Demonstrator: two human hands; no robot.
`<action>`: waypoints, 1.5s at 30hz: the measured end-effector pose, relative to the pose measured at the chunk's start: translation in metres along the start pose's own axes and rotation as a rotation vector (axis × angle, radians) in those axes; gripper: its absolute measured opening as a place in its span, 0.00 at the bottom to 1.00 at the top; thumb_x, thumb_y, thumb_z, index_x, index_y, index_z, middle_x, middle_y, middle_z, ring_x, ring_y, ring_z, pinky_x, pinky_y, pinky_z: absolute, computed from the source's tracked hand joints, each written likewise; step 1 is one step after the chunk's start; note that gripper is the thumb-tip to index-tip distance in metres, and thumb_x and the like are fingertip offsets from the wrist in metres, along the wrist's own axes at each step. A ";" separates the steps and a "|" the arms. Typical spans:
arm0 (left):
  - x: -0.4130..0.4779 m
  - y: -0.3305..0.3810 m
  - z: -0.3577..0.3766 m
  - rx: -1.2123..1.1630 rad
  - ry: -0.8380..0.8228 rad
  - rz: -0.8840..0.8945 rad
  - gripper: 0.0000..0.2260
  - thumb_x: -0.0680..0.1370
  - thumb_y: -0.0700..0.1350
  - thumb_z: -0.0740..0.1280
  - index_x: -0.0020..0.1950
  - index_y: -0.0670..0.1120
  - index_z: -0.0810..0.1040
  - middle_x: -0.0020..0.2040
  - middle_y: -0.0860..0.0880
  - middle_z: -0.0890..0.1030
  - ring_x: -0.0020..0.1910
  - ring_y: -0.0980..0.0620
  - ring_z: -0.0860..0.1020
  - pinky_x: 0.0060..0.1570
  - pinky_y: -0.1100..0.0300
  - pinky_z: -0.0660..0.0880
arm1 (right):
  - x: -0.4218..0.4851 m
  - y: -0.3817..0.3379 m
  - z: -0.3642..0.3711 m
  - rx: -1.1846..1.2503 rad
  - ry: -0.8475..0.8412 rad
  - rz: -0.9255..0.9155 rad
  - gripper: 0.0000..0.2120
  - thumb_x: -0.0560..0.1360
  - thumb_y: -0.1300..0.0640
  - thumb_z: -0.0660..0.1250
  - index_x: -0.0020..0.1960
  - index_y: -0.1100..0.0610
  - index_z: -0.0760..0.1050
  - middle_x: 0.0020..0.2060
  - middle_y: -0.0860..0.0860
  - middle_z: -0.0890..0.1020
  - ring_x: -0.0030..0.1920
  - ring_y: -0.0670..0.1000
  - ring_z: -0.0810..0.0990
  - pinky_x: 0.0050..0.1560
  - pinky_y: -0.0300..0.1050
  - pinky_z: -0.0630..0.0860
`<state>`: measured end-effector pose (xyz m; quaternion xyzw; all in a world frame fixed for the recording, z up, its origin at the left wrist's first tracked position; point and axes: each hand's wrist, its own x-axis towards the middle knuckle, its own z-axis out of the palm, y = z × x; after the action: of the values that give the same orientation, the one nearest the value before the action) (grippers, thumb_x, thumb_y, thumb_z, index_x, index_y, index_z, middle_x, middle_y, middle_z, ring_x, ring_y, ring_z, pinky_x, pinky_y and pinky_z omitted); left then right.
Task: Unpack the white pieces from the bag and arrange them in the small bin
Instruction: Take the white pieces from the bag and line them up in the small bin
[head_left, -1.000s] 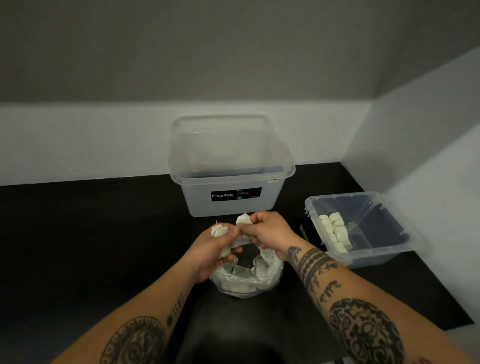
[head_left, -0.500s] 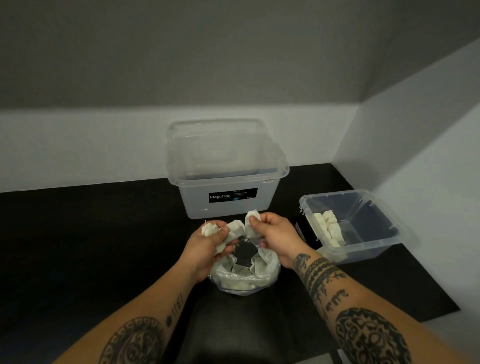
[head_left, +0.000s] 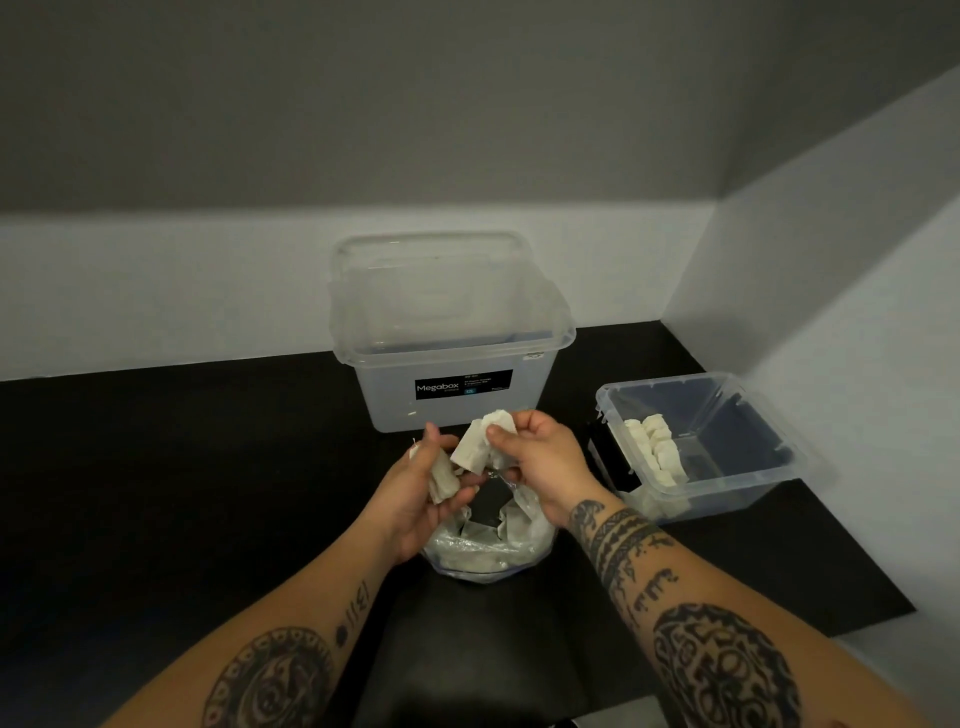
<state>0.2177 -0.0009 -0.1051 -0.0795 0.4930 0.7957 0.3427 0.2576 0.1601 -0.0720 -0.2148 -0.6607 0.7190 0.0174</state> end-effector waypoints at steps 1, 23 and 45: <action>0.000 0.001 0.000 -0.017 -0.016 -0.032 0.32 0.75 0.68 0.63 0.68 0.44 0.77 0.59 0.39 0.85 0.53 0.44 0.85 0.39 0.59 0.83 | 0.000 -0.006 -0.003 -0.051 -0.068 -0.021 0.06 0.77 0.62 0.73 0.53 0.60 0.78 0.41 0.52 0.86 0.36 0.43 0.84 0.32 0.36 0.76; 0.022 0.005 0.006 0.030 0.115 0.066 0.08 0.81 0.44 0.69 0.61 0.48 0.78 0.50 0.44 0.85 0.43 0.50 0.84 0.33 0.61 0.77 | 0.024 -0.008 0.011 -0.121 -0.340 0.261 0.12 0.84 0.61 0.60 0.62 0.56 0.80 0.52 0.54 0.87 0.53 0.54 0.86 0.56 0.48 0.83; 0.026 -0.002 -0.013 0.157 0.209 0.062 0.09 0.84 0.40 0.64 0.64 0.44 0.77 0.55 0.43 0.87 0.57 0.45 0.85 0.57 0.47 0.81 | 0.014 0.066 0.008 -1.569 -0.546 -0.148 0.11 0.77 0.52 0.67 0.59 0.51 0.79 0.55 0.51 0.80 0.57 0.52 0.76 0.60 0.48 0.73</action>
<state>0.1966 0.0005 -0.1253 -0.1197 0.5889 0.7523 0.2701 0.2594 0.1487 -0.1392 0.0615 -0.9633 0.0739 -0.2508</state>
